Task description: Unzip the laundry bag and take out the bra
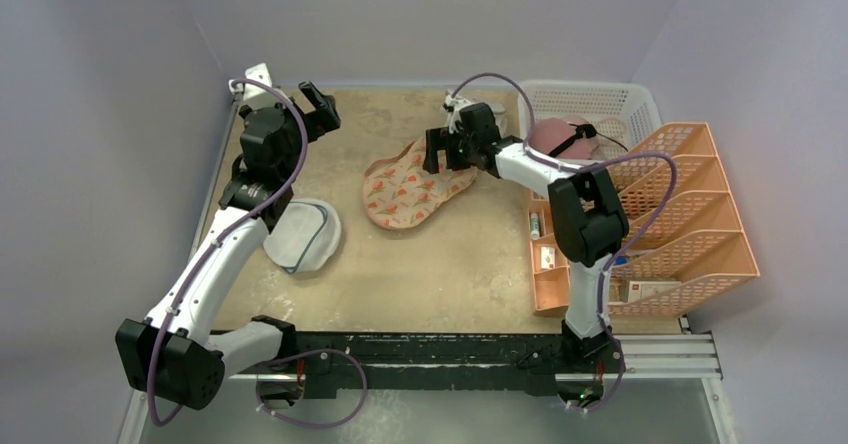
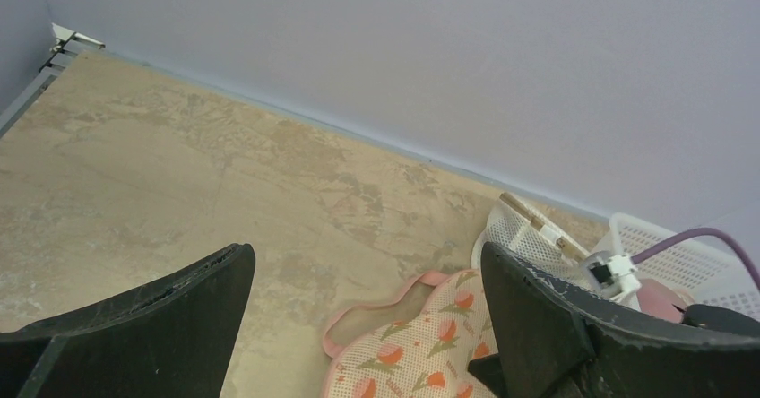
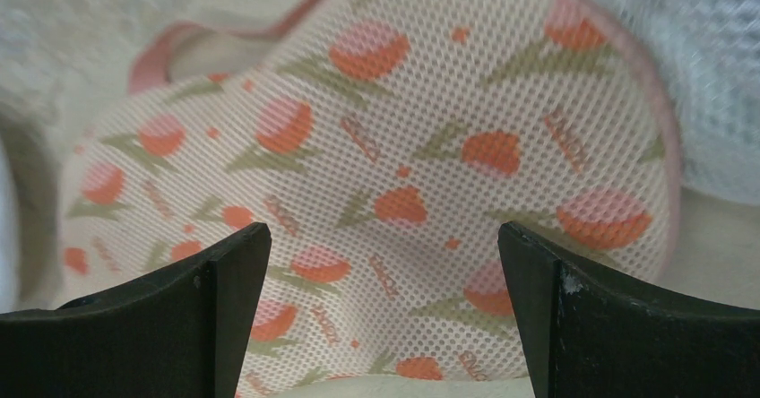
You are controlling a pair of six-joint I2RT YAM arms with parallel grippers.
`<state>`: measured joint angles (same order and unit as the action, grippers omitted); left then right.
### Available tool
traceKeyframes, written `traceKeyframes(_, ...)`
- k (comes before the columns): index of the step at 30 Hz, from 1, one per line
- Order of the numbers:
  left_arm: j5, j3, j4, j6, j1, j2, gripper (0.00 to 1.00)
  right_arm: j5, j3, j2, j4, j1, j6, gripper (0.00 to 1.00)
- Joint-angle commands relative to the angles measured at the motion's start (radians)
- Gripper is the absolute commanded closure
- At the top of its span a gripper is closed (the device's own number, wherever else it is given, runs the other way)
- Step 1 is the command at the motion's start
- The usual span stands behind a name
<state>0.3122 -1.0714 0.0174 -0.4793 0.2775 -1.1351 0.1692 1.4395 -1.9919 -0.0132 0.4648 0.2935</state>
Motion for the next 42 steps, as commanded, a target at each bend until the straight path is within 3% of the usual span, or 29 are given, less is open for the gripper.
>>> traceKeyframes(1,-0.034,-0.033,-0.049,-0.009,0.006,-0.004,0.04,-0.026,-0.03,0.006,-0.013,0.019,-0.05,0.0)
traceKeyframes(8,-0.048,-0.033,-0.05,-0.017,0.006,-0.019,0.04,0.056,-0.178,0.08,0.066,0.138,0.036,0.0)
traceKeyframes(13,-0.071,-0.033,-0.056,-0.026,0.005,-0.044,0.04,0.143,-0.23,0.229,0.081,0.209,0.072,0.0)
traceKeyframes(18,-0.124,-0.03,-0.073,-0.031,0.01,-0.08,0.03,0.021,-0.296,0.436,0.059,0.163,0.071,0.0)
traceKeyframes(25,-0.205,-0.071,-0.044,0.003,0.046,-0.195,0.03,-0.031,-0.477,0.64,0.085,-0.034,0.072,0.0)
traceKeyframes(36,-0.113,-0.146,0.103,0.229,0.332,-0.391,0.1,-0.19,-0.653,0.957,0.086,-0.122,0.038,0.0)
traceKeyframes(42,-0.061,-0.194,0.172,0.339,0.498,-0.537,0.22,-0.201,-0.704,1.032,0.086,-0.127,0.032,0.0)
